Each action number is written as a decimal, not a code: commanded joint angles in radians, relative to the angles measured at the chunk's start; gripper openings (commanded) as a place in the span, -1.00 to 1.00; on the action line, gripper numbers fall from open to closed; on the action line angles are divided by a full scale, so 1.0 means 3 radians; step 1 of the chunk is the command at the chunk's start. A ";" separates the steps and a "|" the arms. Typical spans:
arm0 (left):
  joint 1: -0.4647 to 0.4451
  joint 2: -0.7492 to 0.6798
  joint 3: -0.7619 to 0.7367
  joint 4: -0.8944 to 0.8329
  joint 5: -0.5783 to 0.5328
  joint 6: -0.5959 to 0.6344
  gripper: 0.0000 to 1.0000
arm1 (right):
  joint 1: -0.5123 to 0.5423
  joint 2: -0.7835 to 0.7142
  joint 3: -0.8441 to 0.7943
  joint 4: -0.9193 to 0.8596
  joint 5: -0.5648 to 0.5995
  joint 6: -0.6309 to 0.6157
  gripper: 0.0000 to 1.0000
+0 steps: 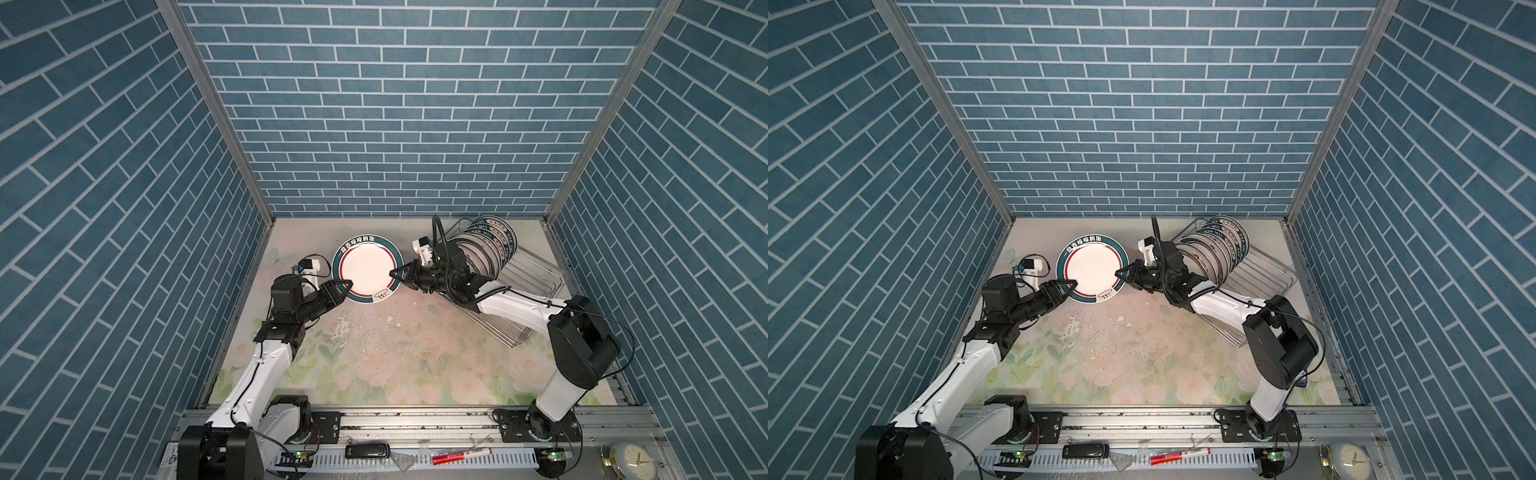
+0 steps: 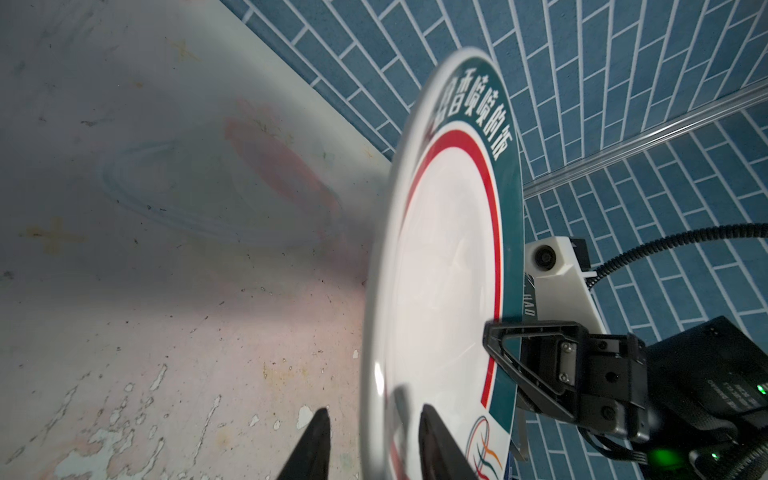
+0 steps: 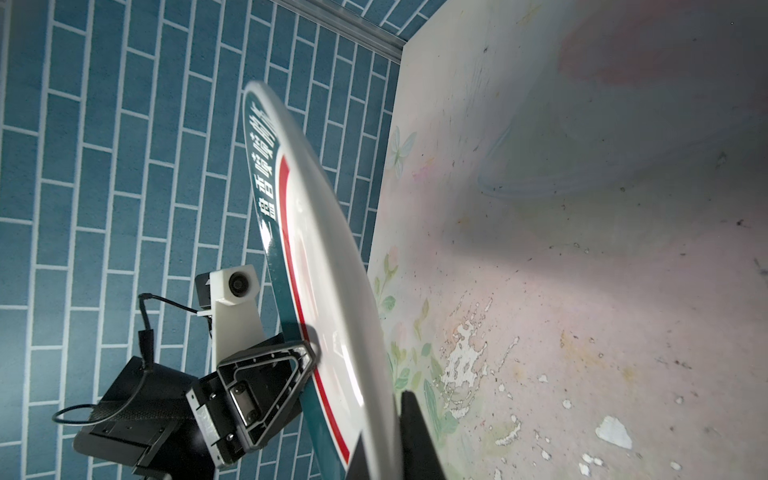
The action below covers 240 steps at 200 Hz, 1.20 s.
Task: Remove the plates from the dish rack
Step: 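Close the left gripper on the plate rim and open the right gripper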
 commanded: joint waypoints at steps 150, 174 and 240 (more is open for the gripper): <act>0.0002 0.0031 0.0207 -0.0456 -0.0042 0.0112 -1.00 | 0.0192 -0.0013 0.0129 -0.0206 0.0040 -0.0421 -0.32; 0.0005 0.0032 0.0275 -0.0654 -0.0129 0.0195 -1.00 | 0.0180 -0.0081 0.0123 -0.0268 0.0058 -0.0492 -0.14; 0.0142 -0.0075 0.0382 -0.0941 -0.0178 0.0281 -1.00 | 0.0169 -0.0377 0.0058 -0.0826 0.0322 -0.0891 0.14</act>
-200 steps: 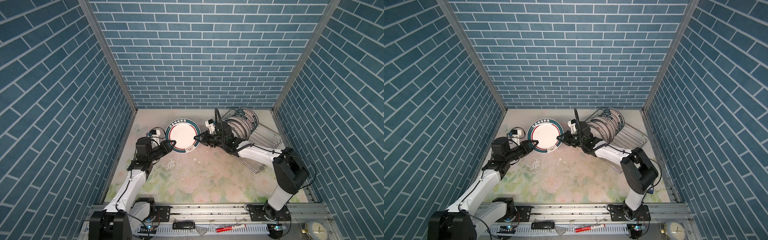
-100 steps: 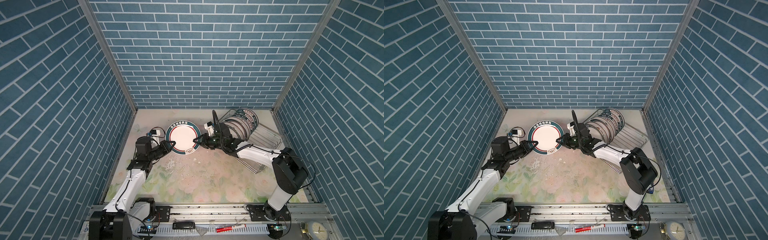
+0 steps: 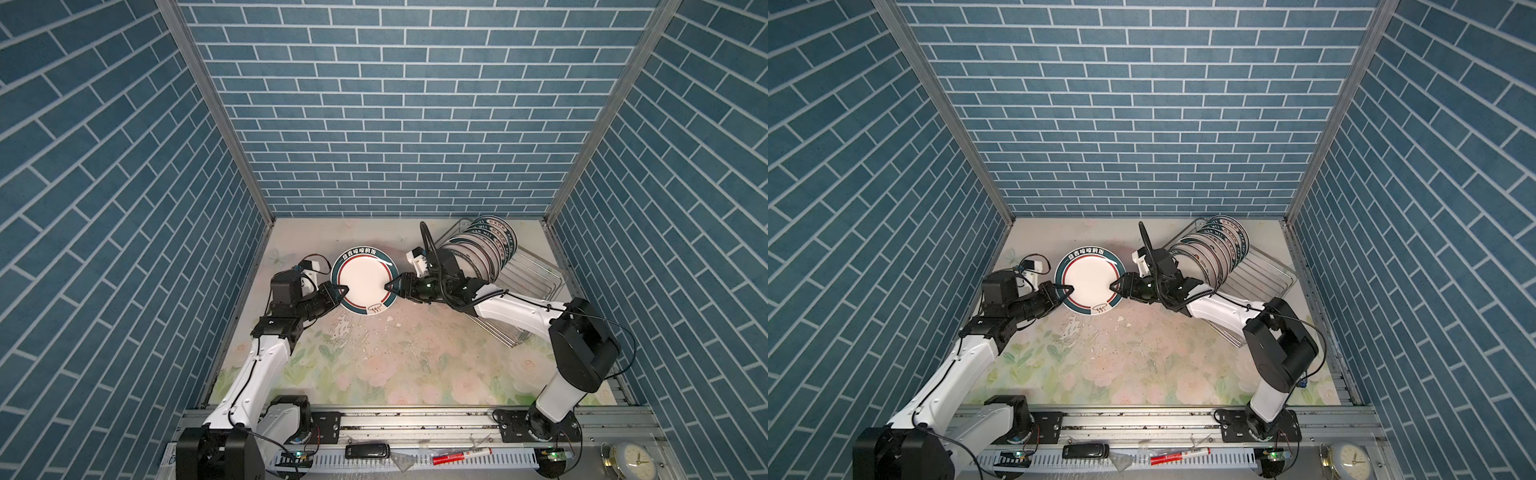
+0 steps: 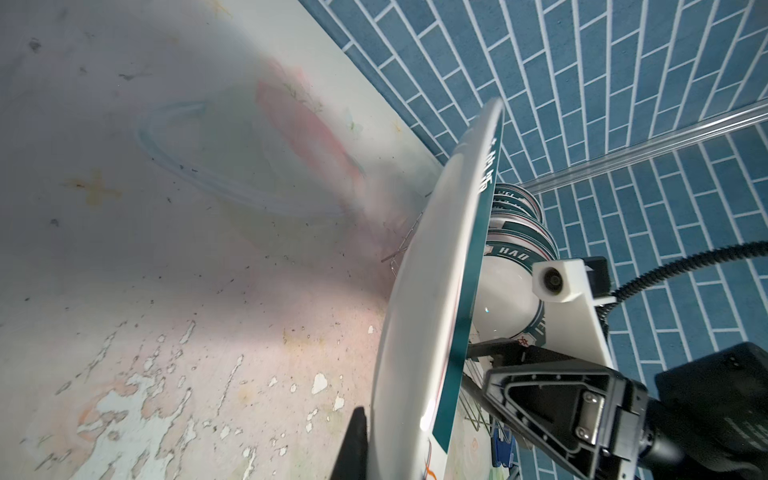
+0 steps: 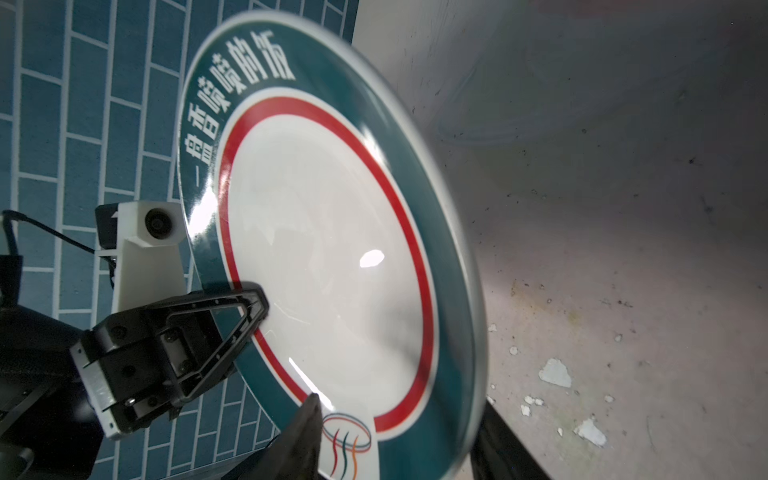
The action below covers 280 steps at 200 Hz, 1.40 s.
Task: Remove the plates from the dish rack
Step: 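Close the left gripper on the plate rim and open the right gripper, then lower the plate with the left gripper while the right gripper returns to the rack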
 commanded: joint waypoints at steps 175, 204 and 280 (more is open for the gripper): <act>0.0999 -0.0079 -0.0102 -0.0168 -0.0198 0.0163 -1.00 | -0.0016 -0.1609 -0.0275 -0.1905 0.1148 -0.1370 0.29; 0.1055 -0.0018 -0.0117 -0.0169 -0.0291 0.0181 -1.00 | -0.0015 -0.1945 -0.0352 -0.2171 0.1490 -0.1487 0.37; 0.1162 0.0328 -0.0175 0.0008 -0.0551 0.0161 -1.00 | -0.0336 -0.2332 -0.0630 -0.2331 0.1618 -0.1611 0.48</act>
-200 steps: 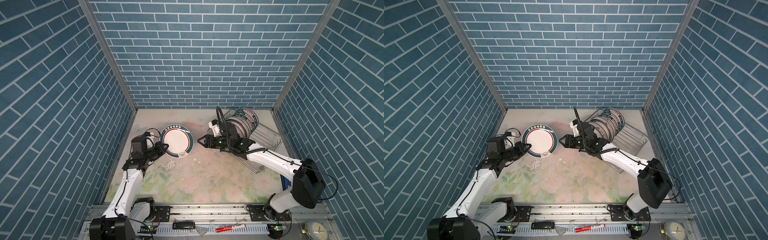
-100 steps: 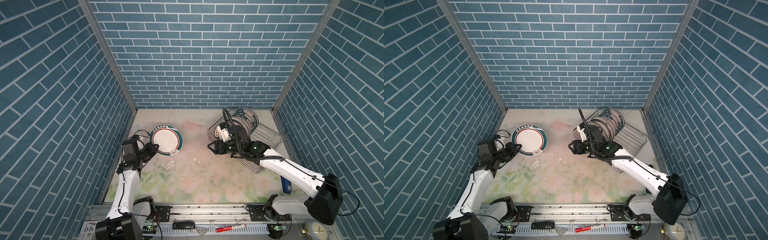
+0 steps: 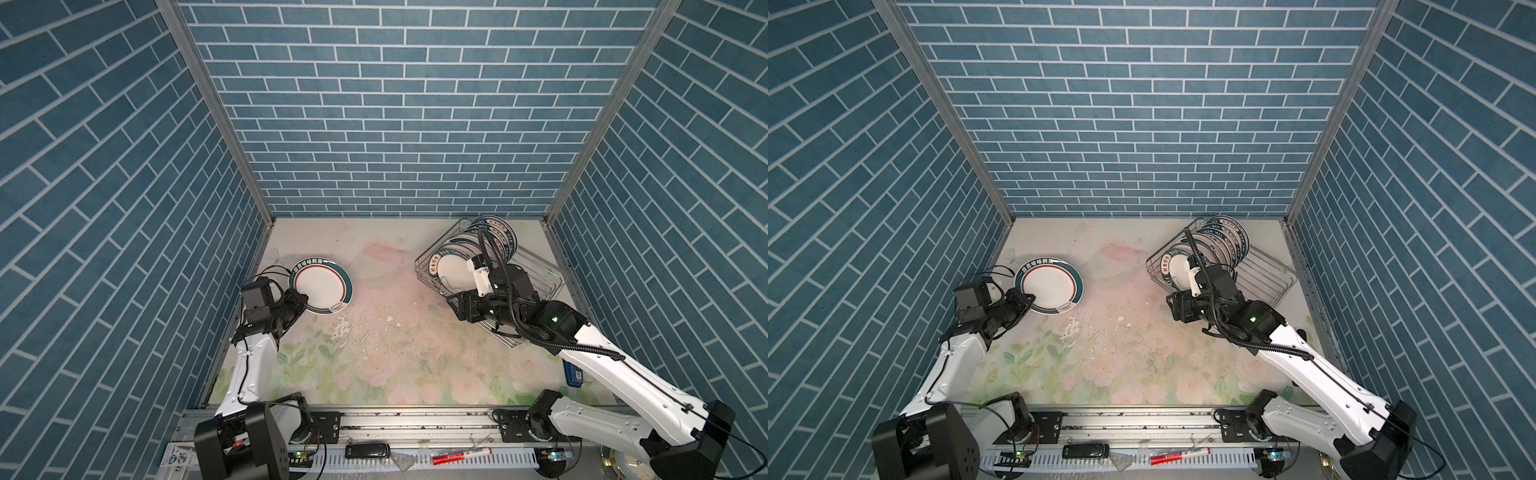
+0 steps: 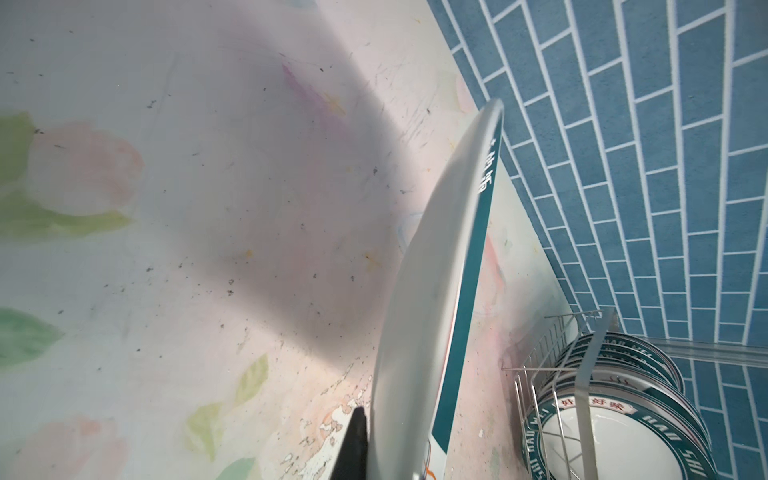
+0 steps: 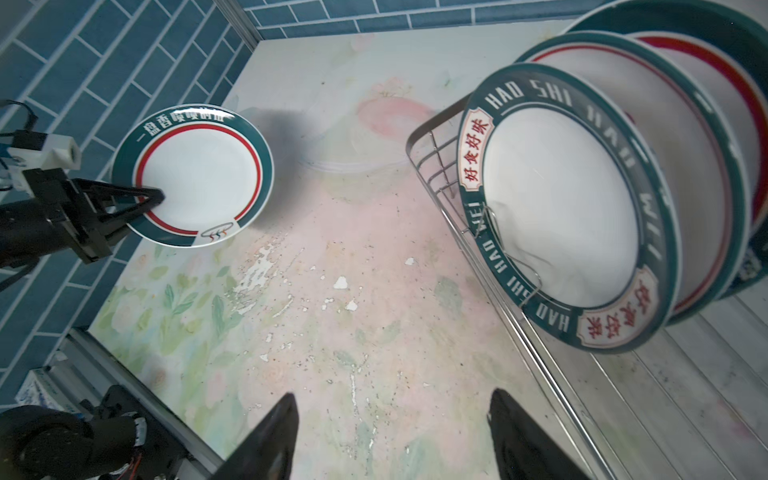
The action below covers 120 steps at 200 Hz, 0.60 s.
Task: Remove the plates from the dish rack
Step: 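Lower the plate with the left gripper while the right gripper returns to the rack, then open the left gripper to release the plate flat on the table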
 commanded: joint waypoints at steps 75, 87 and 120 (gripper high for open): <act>0.0261 0.0499 -0.0091 0.0408 -0.0045 0.0019 -1.00 | -0.0570 -0.0163 -0.0297 -0.0017 -0.0217 -0.0196 0.50; 0.0293 0.0544 -0.0104 0.0443 -0.0014 0.0030 -1.00 | -0.0586 -0.0161 -0.0309 -0.0009 -0.0227 -0.0200 0.49; 0.0301 0.0617 -0.0129 0.0526 0.0003 0.0058 -0.95 | -0.0617 -0.0133 -0.0309 0.0004 -0.0267 -0.0211 0.50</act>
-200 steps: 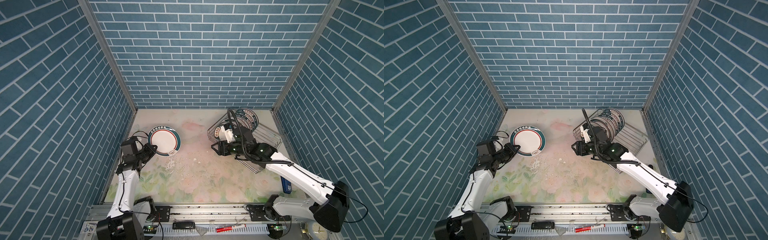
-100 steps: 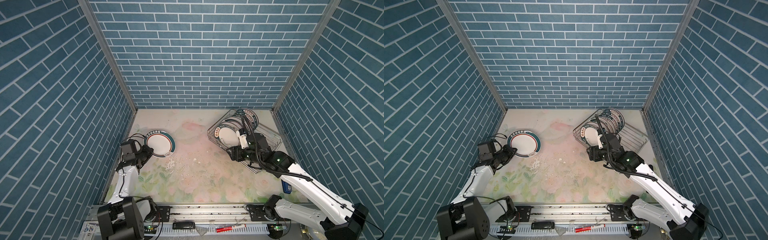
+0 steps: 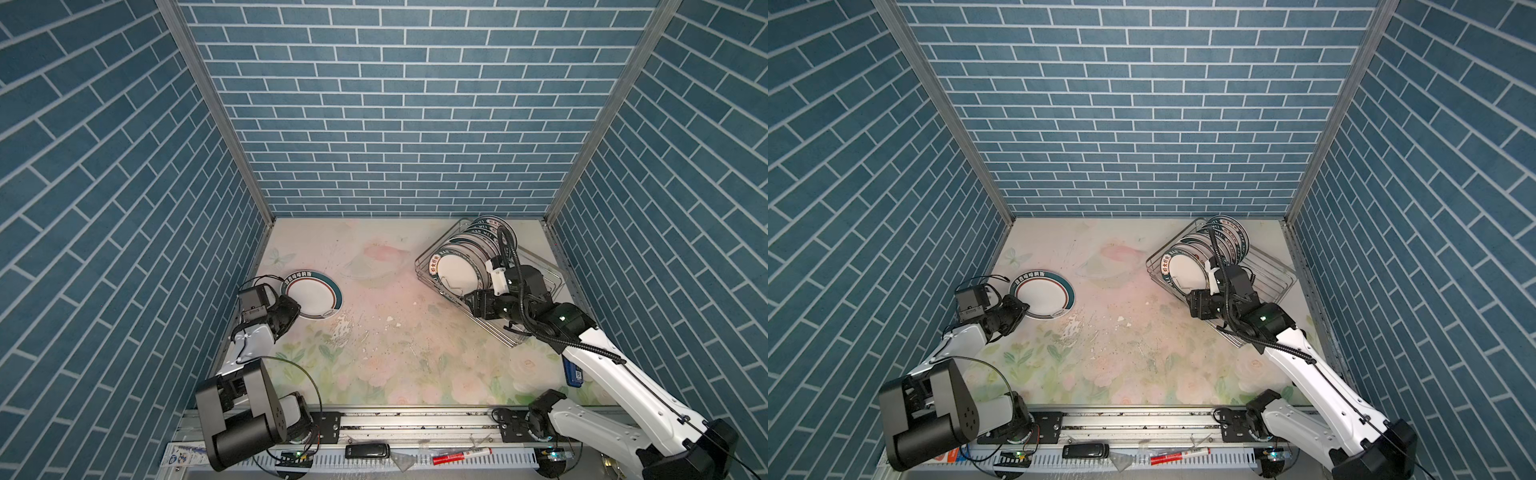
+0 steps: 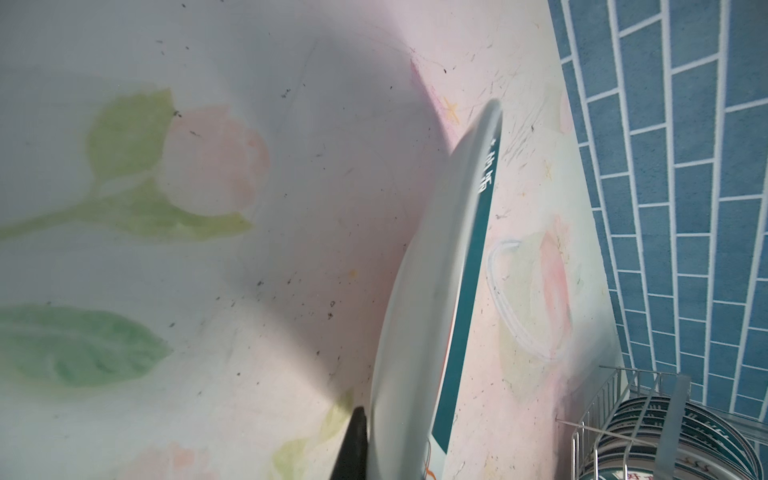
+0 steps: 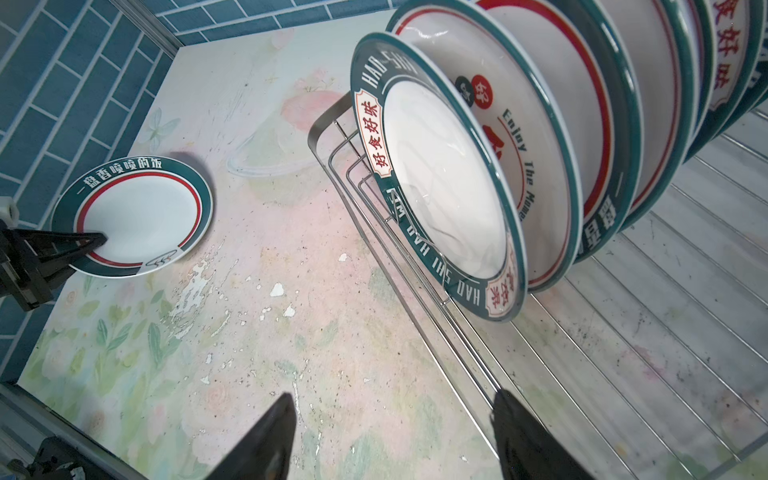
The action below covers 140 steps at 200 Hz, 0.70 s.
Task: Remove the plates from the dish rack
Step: 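Open the left gripper to release the plate flat on the table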
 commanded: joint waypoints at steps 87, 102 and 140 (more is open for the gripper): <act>0.0036 0.0151 -0.0066 0.0192 0.0022 0.0097 -0.60 | -0.0038 -0.0005 -0.0065 0.0006 -0.0048 -0.0119 0.51; 0.0042 0.0179 -0.0062 0.0203 0.0021 0.0095 -0.58 | -0.0044 -0.0021 -0.0066 0.0006 -0.0054 -0.0130 0.51; 0.0056 0.0256 -0.0049 0.0182 0.0010 0.0121 -0.48 | -0.0049 -0.0032 -0.0075 0.0006 -0.0064 -0.0130 0.52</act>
